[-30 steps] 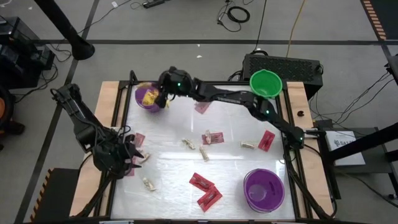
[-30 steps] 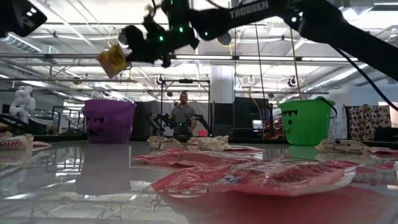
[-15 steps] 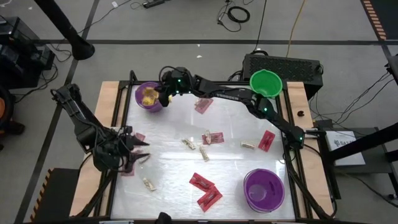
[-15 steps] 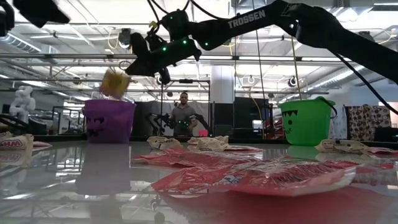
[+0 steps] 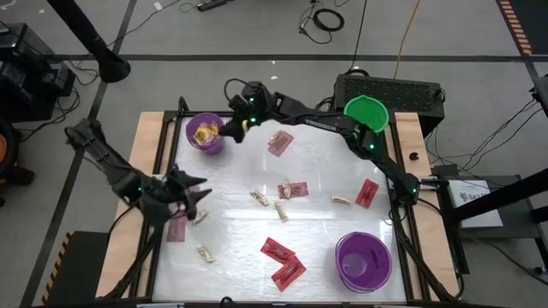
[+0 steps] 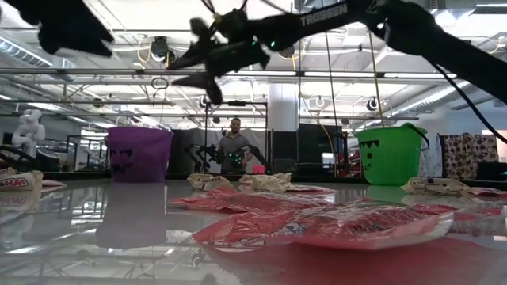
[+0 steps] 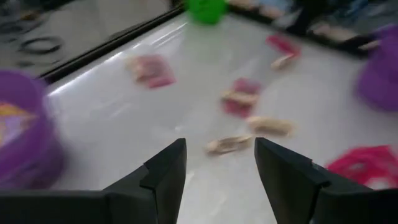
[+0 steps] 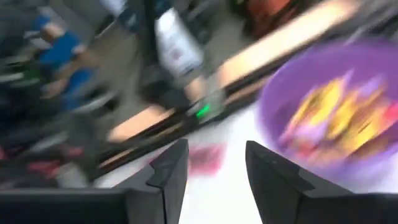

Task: Sort candy by brand, put in halloween buckets
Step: Put the red candy into the bottom violet bucket

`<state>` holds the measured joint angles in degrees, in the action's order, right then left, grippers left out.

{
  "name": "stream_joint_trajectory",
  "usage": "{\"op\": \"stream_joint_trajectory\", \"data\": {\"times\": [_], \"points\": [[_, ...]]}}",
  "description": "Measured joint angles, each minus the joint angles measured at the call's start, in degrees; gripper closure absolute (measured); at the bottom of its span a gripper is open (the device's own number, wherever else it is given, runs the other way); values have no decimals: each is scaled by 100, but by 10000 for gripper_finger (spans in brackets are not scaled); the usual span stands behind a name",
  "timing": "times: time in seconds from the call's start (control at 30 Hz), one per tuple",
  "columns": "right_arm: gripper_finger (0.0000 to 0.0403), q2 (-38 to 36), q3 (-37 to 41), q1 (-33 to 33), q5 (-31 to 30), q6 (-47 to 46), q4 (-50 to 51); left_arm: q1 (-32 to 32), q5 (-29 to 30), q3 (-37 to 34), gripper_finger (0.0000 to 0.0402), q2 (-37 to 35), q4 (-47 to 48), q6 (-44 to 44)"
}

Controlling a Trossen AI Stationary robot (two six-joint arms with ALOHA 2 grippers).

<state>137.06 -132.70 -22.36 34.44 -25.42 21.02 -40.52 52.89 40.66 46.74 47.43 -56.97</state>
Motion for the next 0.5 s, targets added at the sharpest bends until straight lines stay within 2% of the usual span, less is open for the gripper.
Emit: {"op": "stream_joint_trajectory", "data": {"times": [0.07,0.13,0.33,0.5], "points": [[248,-186,-2,45,382,-27,856,431,-304,-7,206,-16,12,654],[248,-412,7,165,334,253,1890,874,-698,-7,206,-15,-193,1411],[248,-1413,0,796,-807,818,4434,2079,-2523,-7,206,222,-1156,2915],[248,-1997,0,1538,-2069,518,5639,2742,-3119,-7,206,817,-2121,3837]]}}
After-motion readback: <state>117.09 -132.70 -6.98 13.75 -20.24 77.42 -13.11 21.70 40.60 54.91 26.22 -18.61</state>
